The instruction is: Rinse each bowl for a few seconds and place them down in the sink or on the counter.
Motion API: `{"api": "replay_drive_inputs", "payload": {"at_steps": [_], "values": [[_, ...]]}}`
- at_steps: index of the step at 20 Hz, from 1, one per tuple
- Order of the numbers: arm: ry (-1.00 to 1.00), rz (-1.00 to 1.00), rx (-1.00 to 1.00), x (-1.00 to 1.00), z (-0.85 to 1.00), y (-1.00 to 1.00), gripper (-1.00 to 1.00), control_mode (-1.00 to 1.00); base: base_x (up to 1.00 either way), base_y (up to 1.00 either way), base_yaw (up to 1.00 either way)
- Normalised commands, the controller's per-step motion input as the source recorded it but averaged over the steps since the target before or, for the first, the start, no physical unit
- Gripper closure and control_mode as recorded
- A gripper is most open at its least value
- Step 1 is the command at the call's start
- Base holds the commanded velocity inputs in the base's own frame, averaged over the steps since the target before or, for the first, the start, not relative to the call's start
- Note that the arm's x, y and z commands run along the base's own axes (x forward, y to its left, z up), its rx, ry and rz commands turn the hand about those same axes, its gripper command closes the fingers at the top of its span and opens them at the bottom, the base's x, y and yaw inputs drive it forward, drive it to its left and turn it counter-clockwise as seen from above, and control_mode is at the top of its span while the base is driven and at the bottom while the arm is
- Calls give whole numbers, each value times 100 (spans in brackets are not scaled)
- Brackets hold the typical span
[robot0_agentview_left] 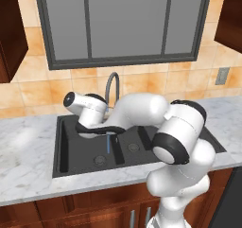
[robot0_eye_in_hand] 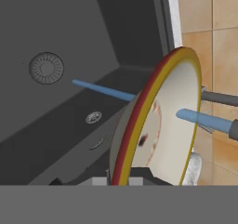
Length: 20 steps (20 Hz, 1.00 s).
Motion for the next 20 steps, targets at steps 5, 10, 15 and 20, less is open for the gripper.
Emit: {"api": "replay_drive_inputs", "payload": {"at_steps": [5,10,15,20], "values": [[0,-5,-5,4,-3,1,100,-100,0,0,0],[-2,-5,-7,-6,0,3,100,-100,0,0,0],[-1,-9,-7,-19,4,-17,100,-100,0,0,0],[0,-12,-5,-26,0,-40,100,-100,0,0,0]]}}
